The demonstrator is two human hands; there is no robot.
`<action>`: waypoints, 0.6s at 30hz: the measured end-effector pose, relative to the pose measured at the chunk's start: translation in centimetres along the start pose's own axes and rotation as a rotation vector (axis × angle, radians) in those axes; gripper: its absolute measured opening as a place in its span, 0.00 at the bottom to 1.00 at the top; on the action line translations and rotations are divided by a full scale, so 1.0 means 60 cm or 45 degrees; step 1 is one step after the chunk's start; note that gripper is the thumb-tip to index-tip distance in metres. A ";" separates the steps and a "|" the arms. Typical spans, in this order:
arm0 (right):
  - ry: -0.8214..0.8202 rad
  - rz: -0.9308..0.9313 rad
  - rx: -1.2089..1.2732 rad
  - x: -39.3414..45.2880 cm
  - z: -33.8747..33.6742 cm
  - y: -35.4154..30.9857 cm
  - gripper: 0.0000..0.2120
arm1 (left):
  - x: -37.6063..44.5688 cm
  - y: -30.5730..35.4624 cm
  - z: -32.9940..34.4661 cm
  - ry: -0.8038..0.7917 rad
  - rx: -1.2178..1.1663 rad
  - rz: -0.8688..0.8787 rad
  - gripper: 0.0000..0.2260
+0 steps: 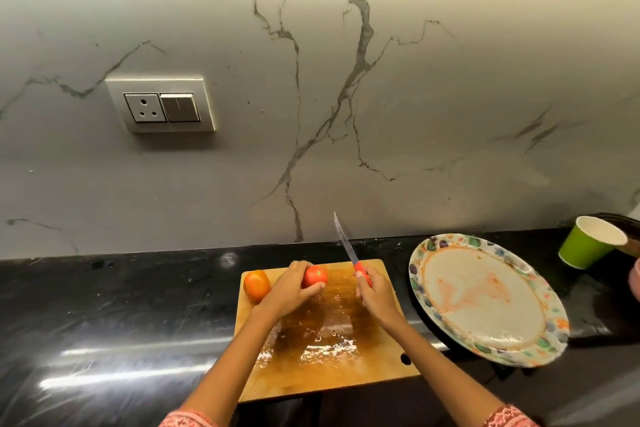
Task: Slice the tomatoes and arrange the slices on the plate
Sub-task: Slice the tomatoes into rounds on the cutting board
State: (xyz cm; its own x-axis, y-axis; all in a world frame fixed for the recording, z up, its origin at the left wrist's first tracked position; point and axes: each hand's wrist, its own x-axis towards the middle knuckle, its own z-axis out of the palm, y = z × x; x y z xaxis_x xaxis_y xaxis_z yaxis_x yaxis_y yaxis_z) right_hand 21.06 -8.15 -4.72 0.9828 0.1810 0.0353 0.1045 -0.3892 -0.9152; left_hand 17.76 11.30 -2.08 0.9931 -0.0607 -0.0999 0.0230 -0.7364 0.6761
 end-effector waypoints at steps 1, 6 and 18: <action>-0.012 0.000 0.010 -0.004 0.000 0.001 0.10 | -0.008 -0.001 0.008 -0.001 -0.011 0.002 0.23; -0.058 0.039 0.055 -0.027 -0.003 0.002 0.11 | -0.042 0.001 0.049 -0.026 -0.177 -0.005 0.20; -0.179 0.103 -0.151 -0.131 0.001 -0.001 0.13 | -0.110 0.014 0.106 0.481 -0.337 -0.052 0.16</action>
State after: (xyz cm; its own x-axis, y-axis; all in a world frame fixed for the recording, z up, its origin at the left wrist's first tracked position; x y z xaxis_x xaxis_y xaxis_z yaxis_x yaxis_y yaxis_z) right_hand 13.30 -9.49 -4.94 0.9588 0.2657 -0.1007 0.0511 -0.5099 -0.8587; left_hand 10.51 6.80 -5.49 0.9618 0.2509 0.1098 0.0425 -0.5327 0.8452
